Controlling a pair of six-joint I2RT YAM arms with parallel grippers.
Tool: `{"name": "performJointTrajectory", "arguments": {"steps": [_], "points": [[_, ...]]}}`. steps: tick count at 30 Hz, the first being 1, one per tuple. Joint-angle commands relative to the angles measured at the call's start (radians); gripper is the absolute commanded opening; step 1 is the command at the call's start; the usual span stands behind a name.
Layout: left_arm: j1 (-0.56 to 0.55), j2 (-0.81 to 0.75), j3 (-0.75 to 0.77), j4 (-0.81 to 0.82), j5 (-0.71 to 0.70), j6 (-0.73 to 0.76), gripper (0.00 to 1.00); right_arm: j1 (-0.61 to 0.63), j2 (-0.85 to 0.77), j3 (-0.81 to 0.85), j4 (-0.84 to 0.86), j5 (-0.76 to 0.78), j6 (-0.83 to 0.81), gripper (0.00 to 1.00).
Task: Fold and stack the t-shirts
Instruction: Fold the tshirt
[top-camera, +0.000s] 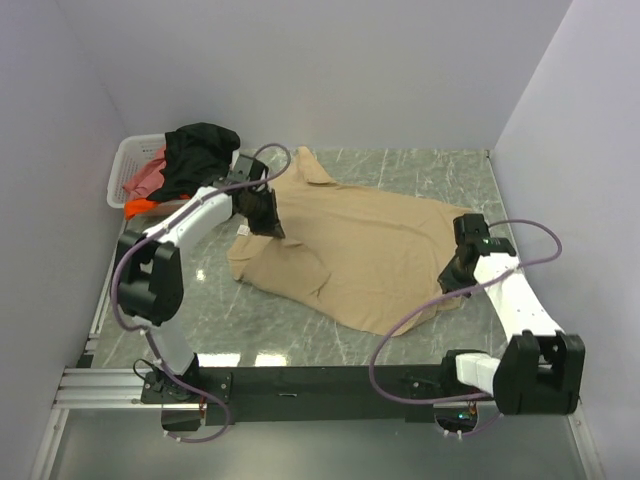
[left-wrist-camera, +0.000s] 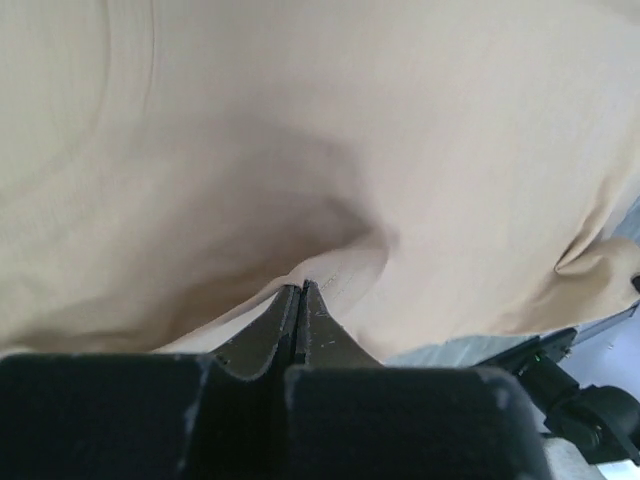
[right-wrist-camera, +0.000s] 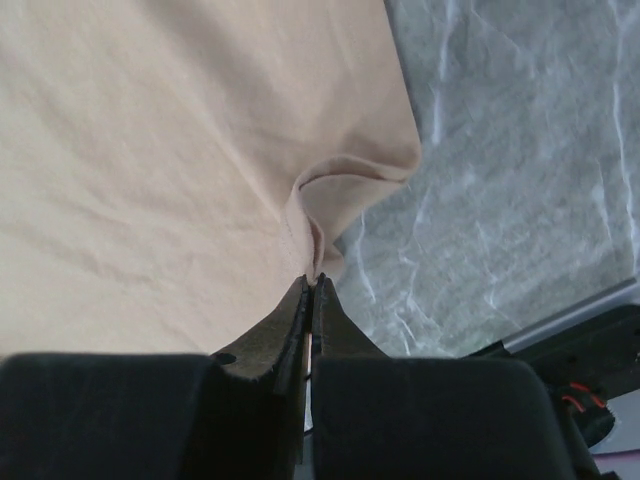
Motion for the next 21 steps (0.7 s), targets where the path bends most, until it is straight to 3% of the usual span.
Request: {"name": "performJointTrajectory", "arguments": {"steps": [1, 10, 21], "points": [[0.013, 0.08, 0.127, 0.009, 0.038, 0.121, 0.01, -0.026, 0.073, 0.075, 0.074, 0.008, -0.058, 0.0], [0.028, 0.223, 0.318, 0.0, 0.066, 0.214, 0.01, -0.13, 0.262, 0.209, 0.09, 0.005, -0.17, 0.0], [0.081, 0.245, 0.44, 0.062, 0.235, 0.291, 0.0, -0.138, 0.429, 0.367, 0.057, 0.007, -0.223, 0.0]]}}
